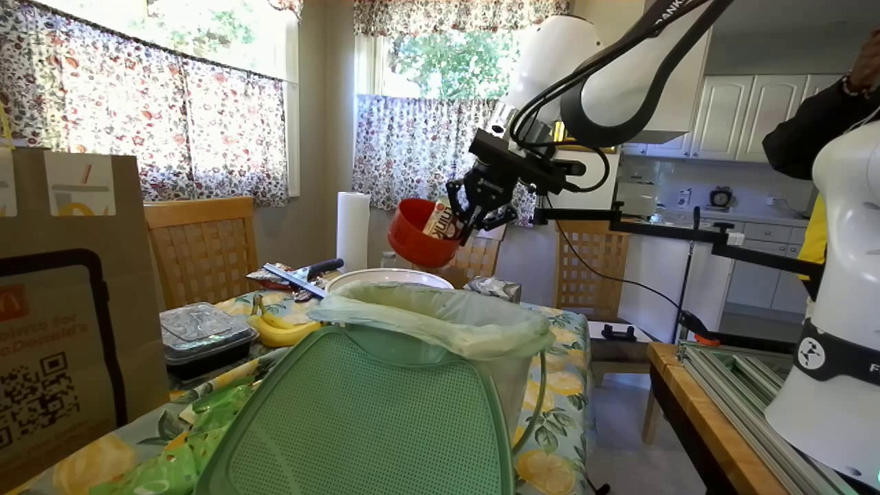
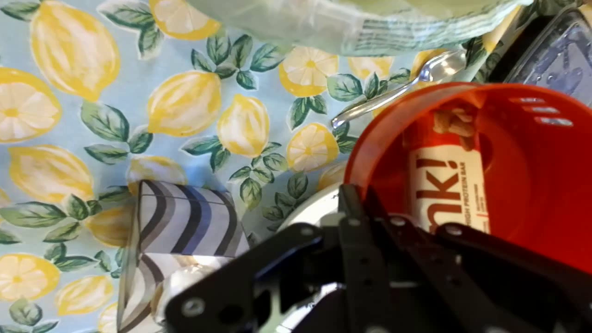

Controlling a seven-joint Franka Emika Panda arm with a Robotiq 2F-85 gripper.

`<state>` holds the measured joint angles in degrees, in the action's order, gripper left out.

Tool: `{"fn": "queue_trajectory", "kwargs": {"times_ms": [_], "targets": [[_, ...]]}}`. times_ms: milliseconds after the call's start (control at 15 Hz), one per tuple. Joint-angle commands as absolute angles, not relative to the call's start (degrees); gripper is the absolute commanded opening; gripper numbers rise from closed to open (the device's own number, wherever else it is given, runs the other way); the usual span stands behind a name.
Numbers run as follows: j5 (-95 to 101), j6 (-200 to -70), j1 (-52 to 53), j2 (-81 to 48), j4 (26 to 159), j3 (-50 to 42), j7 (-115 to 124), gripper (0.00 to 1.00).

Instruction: Move the bin forwards then tilt the red lid over the bin to put the box in the lid into the bin.

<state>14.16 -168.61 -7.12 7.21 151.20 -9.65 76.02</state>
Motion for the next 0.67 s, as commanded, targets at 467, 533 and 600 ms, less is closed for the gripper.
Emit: {"fn": "queue_trajectory", "kwargs": {"times_ms": [467,533,600], "targets": [[37.7,-164.9,-10.5,9.5,149.1,2.4,93.8,0.01],[42.7,-165.8,-11.9,9.3,148.7,3.7,97.8,0.01],[47.6,-166.2,-13.0,9.1,148.3,4.9,101.9,0.01]]}}
